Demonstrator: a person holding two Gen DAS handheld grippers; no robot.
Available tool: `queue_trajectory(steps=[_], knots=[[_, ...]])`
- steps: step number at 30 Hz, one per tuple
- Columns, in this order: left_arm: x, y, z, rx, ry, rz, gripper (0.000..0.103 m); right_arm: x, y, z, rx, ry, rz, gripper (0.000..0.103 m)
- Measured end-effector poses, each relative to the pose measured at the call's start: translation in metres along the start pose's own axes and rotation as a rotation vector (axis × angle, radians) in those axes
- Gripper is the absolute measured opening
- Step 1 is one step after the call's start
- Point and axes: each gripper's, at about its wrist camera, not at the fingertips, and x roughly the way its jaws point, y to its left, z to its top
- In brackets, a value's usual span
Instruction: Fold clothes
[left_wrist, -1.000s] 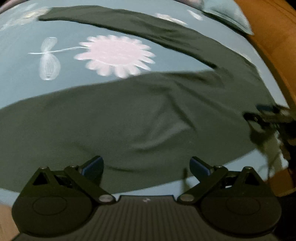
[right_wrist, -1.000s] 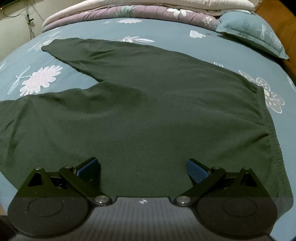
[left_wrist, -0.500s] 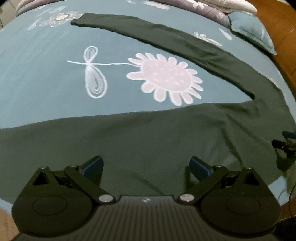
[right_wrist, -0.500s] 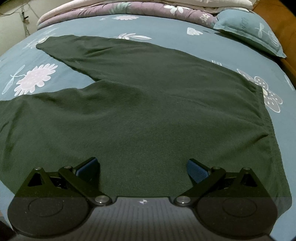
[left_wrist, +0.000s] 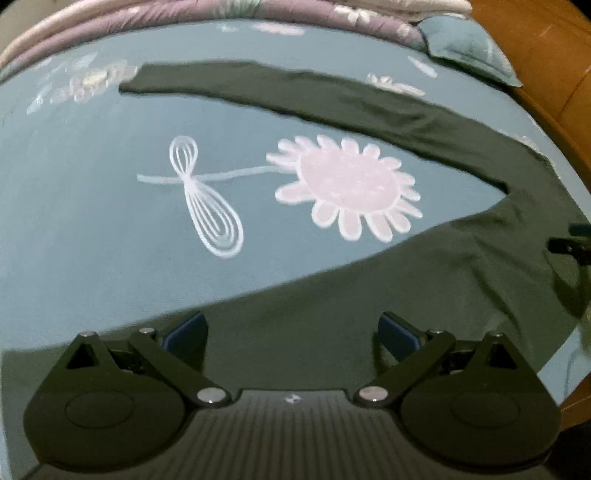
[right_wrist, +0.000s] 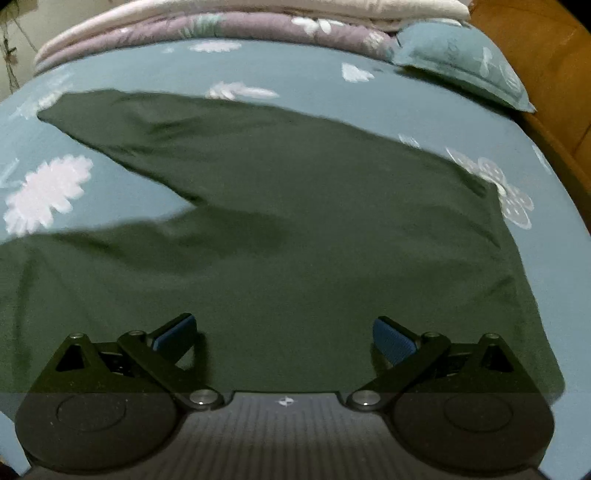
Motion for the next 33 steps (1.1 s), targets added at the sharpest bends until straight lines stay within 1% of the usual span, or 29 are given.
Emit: queue_trajectory(steps=[2,5,7,11,14,18,22,27,29,32,33], knots=[[-0.007,0.003,0.002,0.005,-0.024,-0.033,0.099,0.003,0.016,0.011,-0.01,-0.013,-0.005,0.103],[-0.013,0.008,0.001,0.011,-0.044,-0.072,0.099,0.024,0.039,0.027,-0.046,-0.032,-0.036,0.103],[-0.013,0.012,-0.004,-0.003,-0.037,-0.075,0.099,0.037,0.048,0.035,-0.05,-0.044,-0.048,0.103],[-0.013,0.022,-0.016,-0.038,-0.017,-0.064,0.099,0.031,0.039,0.036,-0.018,-0.046,-0.039,0.103],[-0.021,0.024,-0.021,-0.056,-0.037,-0.048,0.099,0.026,0.033,0.037,0.007,-0.047,-0.032,0.103],[-0.022,0.021,-0.024,-0.082,-0.047,-0.034,0.099,0.019,0.024,0.038,0.039,-0.048,-0.023,0.103],[-0.014,0.025,-0.034,-0.103,-0.028,0.024,0.099,0.013,0.014,0.038,0.07,-0.048,-0.014,0.103],[-0.024,0.07,-0.047,-0.288,-0.027,0.179,0.099,0.014,0.001,0.025,0.072,-0.028,-0.006,0.103],[-0.029,0.084,-0.047,-0.342,-0.034,0.247,0.099,0.015,-0.006,0.022,0.078,-0.026,0.001,0.103],[-0.034,0.079,-0.038,-0.331,-0.053,0.289,0.099,0.013,-0.016,0.018,0.085,-0.032,0.019,0.103],[-0.034,0.073,-0.033,-0.318,-0.059,0.289,0.099,0.012,-0.019,0.018,0.086,-0.038,0.028,0.103]])
